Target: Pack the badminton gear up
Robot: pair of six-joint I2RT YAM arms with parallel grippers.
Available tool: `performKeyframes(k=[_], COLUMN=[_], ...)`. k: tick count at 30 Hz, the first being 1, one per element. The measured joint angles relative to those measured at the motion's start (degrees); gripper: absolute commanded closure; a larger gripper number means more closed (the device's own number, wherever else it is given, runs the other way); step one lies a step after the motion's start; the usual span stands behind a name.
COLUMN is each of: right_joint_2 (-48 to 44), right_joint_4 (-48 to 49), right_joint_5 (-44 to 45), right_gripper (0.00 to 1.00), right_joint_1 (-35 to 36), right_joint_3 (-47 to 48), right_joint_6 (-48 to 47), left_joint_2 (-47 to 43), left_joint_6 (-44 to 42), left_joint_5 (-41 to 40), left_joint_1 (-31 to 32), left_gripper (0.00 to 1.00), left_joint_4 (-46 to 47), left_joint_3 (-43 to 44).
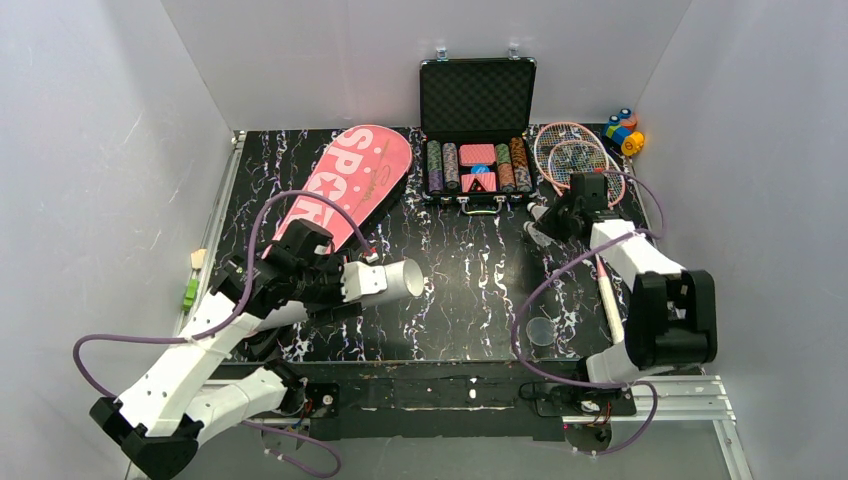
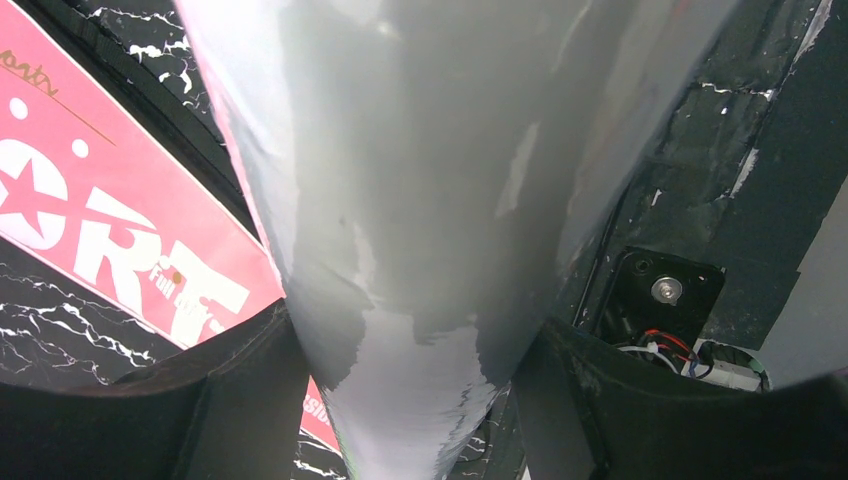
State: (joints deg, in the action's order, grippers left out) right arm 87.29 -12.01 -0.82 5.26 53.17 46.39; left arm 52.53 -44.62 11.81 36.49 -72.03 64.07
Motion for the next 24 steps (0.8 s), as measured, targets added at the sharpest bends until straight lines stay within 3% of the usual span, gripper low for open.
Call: performKeyframes(k=[4,16,24], right_joint_2=[-8.0,-40.0,-38.4], right_joint_4=[-1.3,-10.9,-17.2], right_joint_5=[-1.6,-14.4,-19.8], right_gripper=[0.99,0.99,0.99], right_joint_1=[2.7,22.2,35.8], right_joint_3=[-0.5,-3.3,6.5], right_joint_6=[0.1,0.1,-1.0], left_joint_2=[0.6,2.9,3.6], left_joint_6=[0.0,0.5,0.4], left_joint_5=[0.3,0.7,0.7], left_joint_1=[0.0,0.0,0.0], left_gripper=[0.76,0.76,0.76], left_joint_4=[0.3,2.5,3.3], left_joint_3=[-0.4,-3.1,-3.4])
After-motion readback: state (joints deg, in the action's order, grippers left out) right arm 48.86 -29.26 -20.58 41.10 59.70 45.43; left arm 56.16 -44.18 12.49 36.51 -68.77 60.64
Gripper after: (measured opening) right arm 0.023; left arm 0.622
